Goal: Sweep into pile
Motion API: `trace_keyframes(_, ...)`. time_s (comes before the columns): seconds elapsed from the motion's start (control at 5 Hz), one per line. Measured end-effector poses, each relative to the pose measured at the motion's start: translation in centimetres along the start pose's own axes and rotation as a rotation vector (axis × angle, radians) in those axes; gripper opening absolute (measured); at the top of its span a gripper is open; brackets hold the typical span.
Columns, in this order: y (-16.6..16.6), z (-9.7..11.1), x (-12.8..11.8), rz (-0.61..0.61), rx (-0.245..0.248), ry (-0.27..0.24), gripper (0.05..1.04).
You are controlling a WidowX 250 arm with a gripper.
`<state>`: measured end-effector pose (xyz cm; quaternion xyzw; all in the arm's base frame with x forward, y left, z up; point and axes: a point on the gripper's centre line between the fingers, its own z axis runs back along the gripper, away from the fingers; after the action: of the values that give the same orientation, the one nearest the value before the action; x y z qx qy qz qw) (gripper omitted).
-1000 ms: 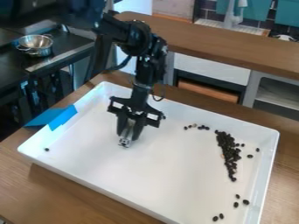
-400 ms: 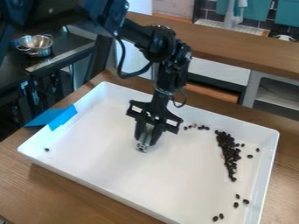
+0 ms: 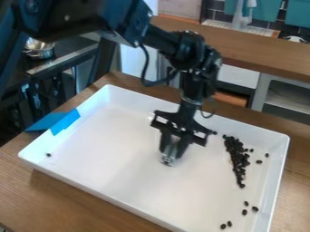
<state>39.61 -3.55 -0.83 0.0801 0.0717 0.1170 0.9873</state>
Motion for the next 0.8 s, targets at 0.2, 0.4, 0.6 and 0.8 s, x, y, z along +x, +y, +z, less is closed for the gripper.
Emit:
trace_keyframes(0.2, -2.1, 0.3, -0.4, -0.020, -0.018, 0.009, 0.382)
trace_keyframes(0.4, -3.9, 0.5, -0.6, -0.035, -0.028, 0.011, 0.382)
trace_keyframes(0.6, -5.6, 0.8, -0.7, -0.051, -0.036, 0.014, 0.382)
trace_keyframes(0.8, -6.4, 0.9, -0.7, -0.043, -0.050, 0.028, 0.382)
